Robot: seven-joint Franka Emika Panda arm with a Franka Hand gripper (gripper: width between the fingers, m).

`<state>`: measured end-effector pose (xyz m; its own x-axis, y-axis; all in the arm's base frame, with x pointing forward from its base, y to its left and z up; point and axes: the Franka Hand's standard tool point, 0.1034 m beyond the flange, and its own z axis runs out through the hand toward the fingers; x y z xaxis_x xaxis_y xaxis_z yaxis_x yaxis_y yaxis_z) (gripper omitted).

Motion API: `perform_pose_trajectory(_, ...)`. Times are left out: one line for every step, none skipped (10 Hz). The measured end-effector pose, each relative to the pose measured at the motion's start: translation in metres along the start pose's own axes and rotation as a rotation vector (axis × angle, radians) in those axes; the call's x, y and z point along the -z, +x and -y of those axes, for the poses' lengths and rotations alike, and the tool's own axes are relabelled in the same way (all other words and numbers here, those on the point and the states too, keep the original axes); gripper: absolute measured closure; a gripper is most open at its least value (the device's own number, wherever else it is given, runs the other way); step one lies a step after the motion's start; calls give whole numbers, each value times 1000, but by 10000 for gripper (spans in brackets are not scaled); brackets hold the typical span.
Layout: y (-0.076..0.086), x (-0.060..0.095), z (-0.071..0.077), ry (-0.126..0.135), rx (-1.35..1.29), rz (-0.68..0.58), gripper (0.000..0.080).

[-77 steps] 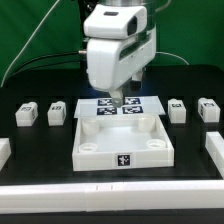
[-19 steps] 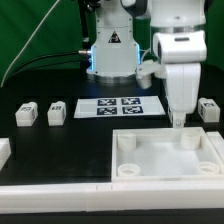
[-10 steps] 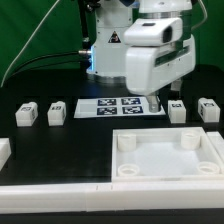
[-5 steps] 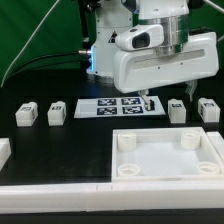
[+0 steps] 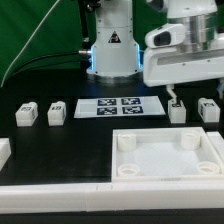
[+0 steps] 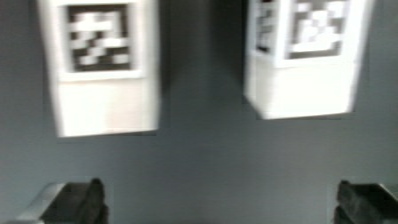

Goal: Assemble one leg

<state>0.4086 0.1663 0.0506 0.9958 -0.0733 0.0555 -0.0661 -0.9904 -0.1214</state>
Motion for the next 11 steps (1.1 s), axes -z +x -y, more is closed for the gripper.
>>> perform_pose_trajectory(1, 1, 13, 8, -13, -5, 151)
perform_pose_trajectory(4, 1, 26, 16, -9, -11, 151)
perform_pose_trajectory(5, 1, 29, 18, -2, -11, 151)
perform_pose_trajectory(4, 0, 25, 8, 11, 20, 151)
perform_pose_trajectory(5, 0, 25, 10, 11, 13, 151)
perform_pose_trajectory(4, 0, 25, 8, 15, 23, 151)
perform_pose_trajectory(-2, -2, 18, -18, 40, 129, 151)
perform_pose_trajectory(-1, 2, 11, -37, 38, 244, 151)
perform_pose_trajectory(-1, 0, 11, -43, 32, 304, 151)
perform_pose_trajectory(-7, -3, 10, -55, 31, 408, 151)
perform_pose_trajectory(-6, -6, 9, -59, 23, 470, 151)
